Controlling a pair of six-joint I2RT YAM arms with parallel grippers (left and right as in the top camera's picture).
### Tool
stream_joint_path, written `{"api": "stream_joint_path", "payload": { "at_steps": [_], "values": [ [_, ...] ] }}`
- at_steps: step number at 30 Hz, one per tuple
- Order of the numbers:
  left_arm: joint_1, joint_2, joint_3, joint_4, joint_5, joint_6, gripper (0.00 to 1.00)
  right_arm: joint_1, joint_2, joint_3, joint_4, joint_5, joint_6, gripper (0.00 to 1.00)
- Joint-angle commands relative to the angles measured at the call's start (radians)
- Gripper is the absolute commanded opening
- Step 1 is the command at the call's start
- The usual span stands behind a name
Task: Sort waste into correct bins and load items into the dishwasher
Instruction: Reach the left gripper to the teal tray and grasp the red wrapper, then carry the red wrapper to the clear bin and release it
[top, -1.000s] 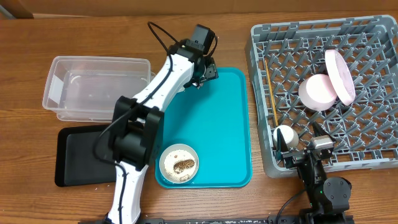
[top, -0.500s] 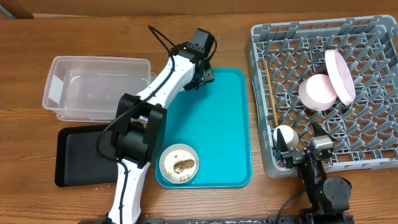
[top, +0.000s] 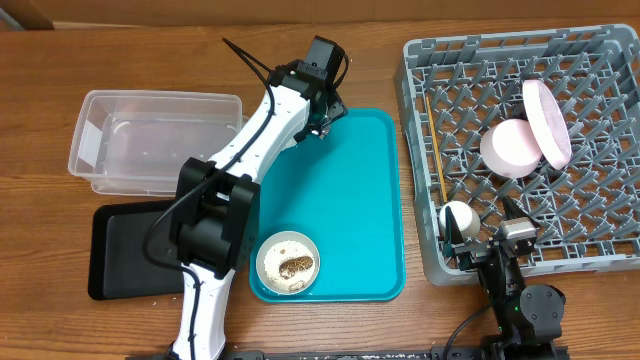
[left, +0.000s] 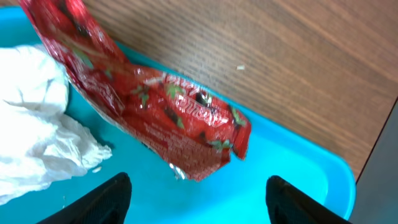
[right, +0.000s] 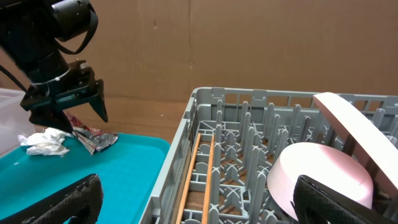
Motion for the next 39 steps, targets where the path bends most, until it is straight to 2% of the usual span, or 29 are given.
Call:
{"api": "stream_joint_path", "payload": {
  "at_steps": [1, 8, 11, 16, 21, 24, 30, 34, 39],
  "values": [
    [0.001, 0.019, 0.0, 0.007, -0.055, -0.035, 0.7, 0.001, -0.009, -0.01, 0.005, 0.009, -0.003, 1.0],
    [0.002, 0.087, 0.0, 0.032, -0.043, -0.032, 0.61, 0.001, -0.009, -0.01, 0.005, 0.009, -0.003, 1.0],
    [0.002, 0.087, 0.0, 0.032, -0.039, 0.0, 0.47, 0.001, -0.009, -0.01, 0.005, 0.009, -0.003, 1.0],
    [-0.007, 0.092, 0.0, -0.008, -0.025, 0.043, 0.04, 0.001, -0.009, -0.01, 0.005, 0.009, -0.003, 1.0],
    [-0.01, 0.084, 0.011, -0.03, 0.005, 0.113, 0.04, 0.001, -0.009, -0.01, 0.005, 0.009, -0.003, 1.0],
    [-0.01, 0.054, 0.052, -0.095, 0.054, 0.153, 0.04, 0.001, -0.009, -0.01, 0.005, 0.009, -0.003, 1.0],
    [-0.01, -0.061, 0.165, -0.273, 0.041, 0.234, 0.04, 0.001, -0.009, -0.01, 0.005, 0.009, -0.003, 1.0],
    [0.005, -0.154, 0.173, -0.369, -0.001, 0.217, 0.04, 0.001, -0.009, -0.01, 0.005, 0.009, -0.003, 1.0],
    [0.054, -0.24, 0.173, -0.509, -0.08, 0.091, 0.04, 0.001, -0.009, -0.01, 0.005, 0.009, -0.003, 1.0]
  ]
}}
